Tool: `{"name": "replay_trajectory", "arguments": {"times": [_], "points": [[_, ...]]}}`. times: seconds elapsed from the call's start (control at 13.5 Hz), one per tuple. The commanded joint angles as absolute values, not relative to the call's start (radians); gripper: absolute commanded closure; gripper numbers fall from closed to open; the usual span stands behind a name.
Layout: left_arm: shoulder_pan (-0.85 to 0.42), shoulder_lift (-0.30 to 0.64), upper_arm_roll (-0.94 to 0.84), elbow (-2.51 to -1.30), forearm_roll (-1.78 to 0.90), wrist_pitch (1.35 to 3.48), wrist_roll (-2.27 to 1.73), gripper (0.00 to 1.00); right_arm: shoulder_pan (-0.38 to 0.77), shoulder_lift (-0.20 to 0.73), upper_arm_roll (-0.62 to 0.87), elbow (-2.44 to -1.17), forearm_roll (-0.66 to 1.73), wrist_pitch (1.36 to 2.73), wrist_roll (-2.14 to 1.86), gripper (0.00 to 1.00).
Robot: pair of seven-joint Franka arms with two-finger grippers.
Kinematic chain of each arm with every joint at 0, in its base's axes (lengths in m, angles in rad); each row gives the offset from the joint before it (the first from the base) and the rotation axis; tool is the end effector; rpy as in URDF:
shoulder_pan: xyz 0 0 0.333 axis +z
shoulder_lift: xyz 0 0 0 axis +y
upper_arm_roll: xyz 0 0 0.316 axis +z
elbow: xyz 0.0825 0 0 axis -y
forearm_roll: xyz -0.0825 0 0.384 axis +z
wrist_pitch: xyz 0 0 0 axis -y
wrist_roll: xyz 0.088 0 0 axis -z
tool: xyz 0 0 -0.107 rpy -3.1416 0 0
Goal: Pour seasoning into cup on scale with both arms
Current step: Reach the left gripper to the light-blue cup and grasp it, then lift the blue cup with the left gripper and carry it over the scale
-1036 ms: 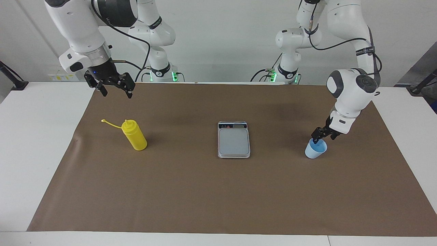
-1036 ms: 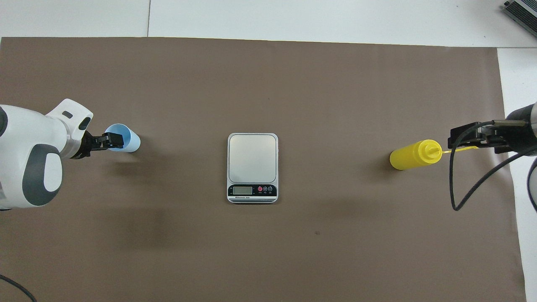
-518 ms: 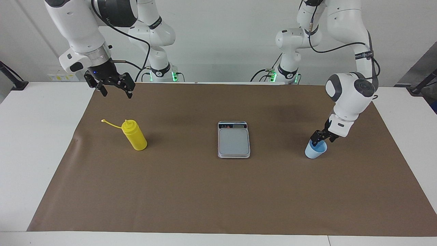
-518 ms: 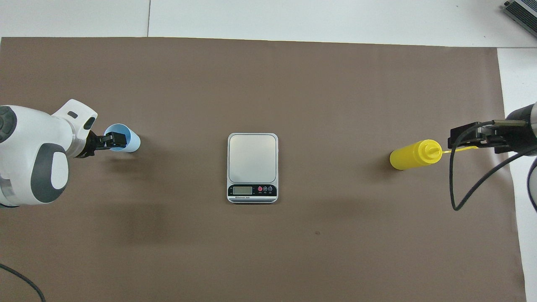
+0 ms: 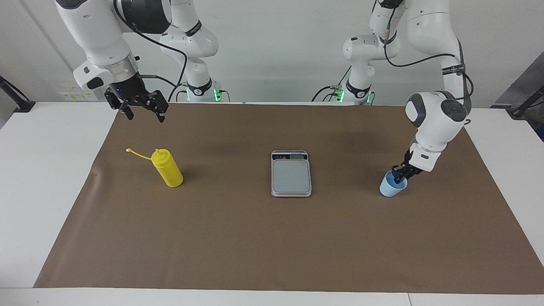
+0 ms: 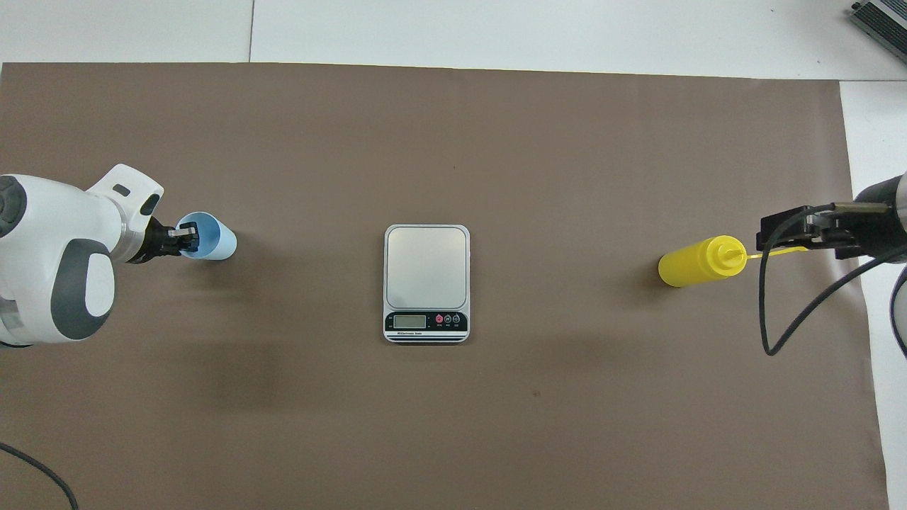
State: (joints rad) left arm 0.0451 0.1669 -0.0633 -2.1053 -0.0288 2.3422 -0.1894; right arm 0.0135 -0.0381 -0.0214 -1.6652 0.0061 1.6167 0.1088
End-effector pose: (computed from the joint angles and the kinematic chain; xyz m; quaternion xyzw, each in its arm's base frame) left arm 0.5756 -0.0103 0.3458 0.9947 0.0957 0.0333 0.0195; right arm 0.5453 -0.0039 0.6048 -0.9983 0.0585 0.0054 0.0032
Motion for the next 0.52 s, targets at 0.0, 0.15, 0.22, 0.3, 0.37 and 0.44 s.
{"name": "replay_trajectory", "arguments": {"times": [0.0, 0.15, 0.22, 0.3, 0.37, 0.44], "points": [[0.034, 0.195, -0.055, -2.001, -0.04, 2.237, -0.189, 1.0, 0.0, -0.058, -0.017, -1.687, 0.026, 1.624, 0.081, 0.0], [0.035, 0.212, -0.055, -1.907, -0.038, 2.142, -0.18, 1.0, 0.0, -0.058, -0.017, -1.687, 0.025, 1.624, 0.081, 0.0], [0.037, 0.209, -0.058, -1.884, -0.038, 2.117, -0.179, 1.0, 0.0, -0.058, -0.017, -1.687, 0.025, 1.624, 0.081, 0.0], [0.034, 0.203, -0.061, -1.867, -0.04, 2.091, -0.181, 1.0, 0.0, -0.058, -0.017, -1.687, 0.025, 1.624, 0.081, 0.0], [0.031, 0.195, -0.066, -1.843, -0.041, 2.048, -0.184, 1.0, 0.0, -0.058, -0.017, -1.687, 0.026, 1.624, 0.081, 0.0], [0.017, 0.19, -0.08, -1.813, -0.043, 1.996, -0.195, 1.0, 0.0, -0.058, -0.017, -1.687, 0.026, 1.624, 0.081, 0.0]]}}
